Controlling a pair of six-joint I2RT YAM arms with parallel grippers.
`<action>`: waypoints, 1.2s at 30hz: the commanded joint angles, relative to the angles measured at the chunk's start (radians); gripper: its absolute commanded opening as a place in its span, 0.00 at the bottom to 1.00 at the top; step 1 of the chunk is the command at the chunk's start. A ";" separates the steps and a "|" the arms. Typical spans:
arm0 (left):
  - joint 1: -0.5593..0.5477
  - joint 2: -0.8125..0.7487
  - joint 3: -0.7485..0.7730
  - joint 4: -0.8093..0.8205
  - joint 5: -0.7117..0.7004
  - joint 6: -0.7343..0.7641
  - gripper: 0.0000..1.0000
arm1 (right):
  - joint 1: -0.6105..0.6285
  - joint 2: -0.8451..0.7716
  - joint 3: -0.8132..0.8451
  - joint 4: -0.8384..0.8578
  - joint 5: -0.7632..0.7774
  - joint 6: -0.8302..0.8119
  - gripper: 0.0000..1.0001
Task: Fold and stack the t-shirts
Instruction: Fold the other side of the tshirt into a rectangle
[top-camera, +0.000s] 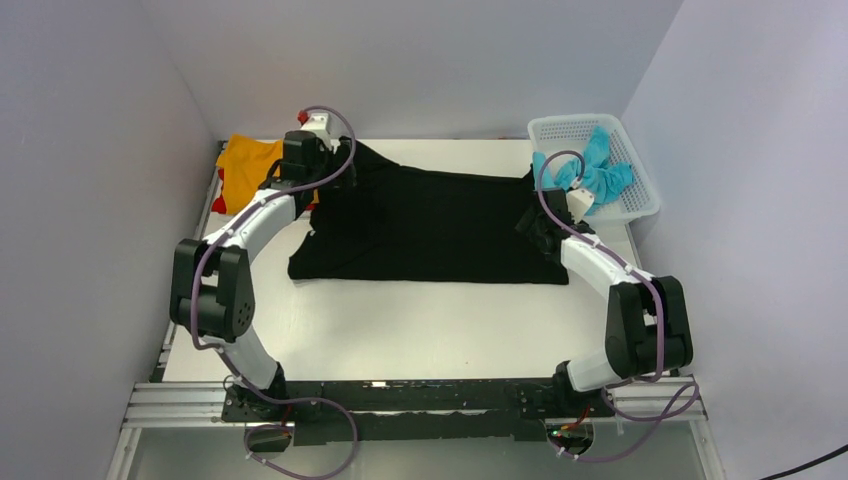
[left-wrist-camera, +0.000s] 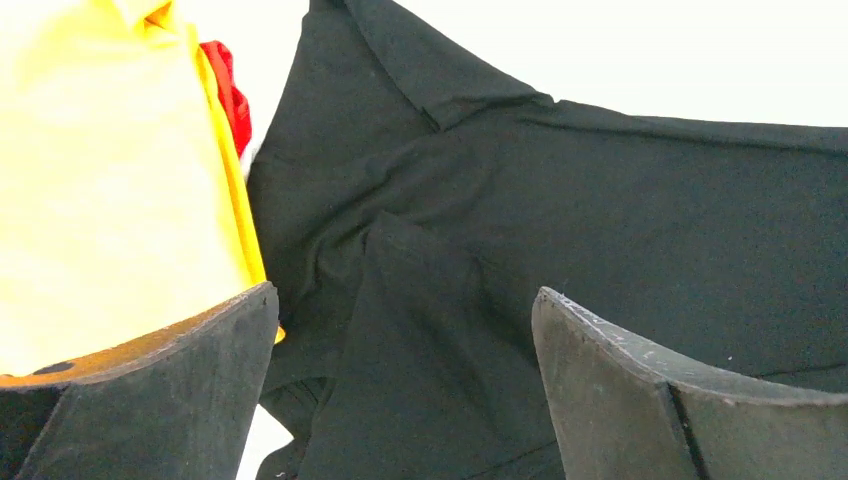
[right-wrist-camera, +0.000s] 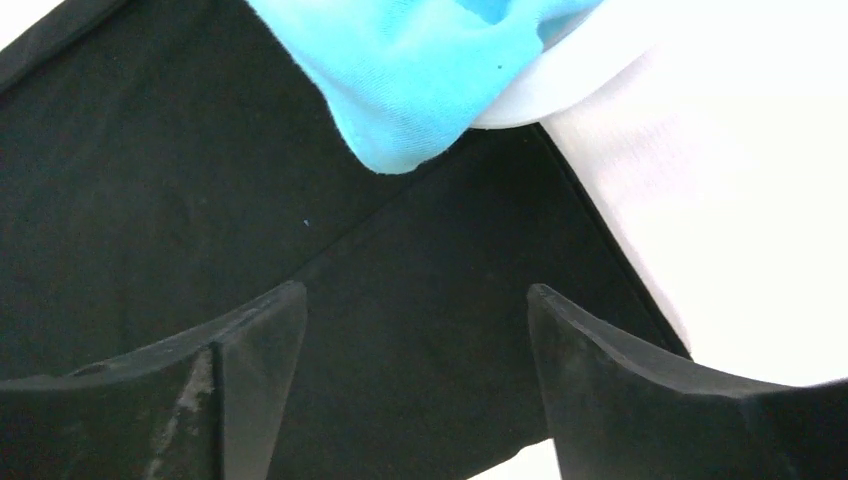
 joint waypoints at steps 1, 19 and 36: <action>0.003 -0.049 0.027 -0.047 0.005 -0.056 0.99 | -0.002 -0.067 -0.009 0.008 -0.066 -0.011 0.96; -0.001 0.123 -0.172 0.046 0.259 -0.272 0.99 | 0.267 0.246 0.072 0.224 -0.301 -0.137 1.00; -0.155 -0.452 -0.734 -0.190 0.002 -0.491 0.99 | 0.453 -0.115 -0.284 -0.044 -0.325 0.057 1.00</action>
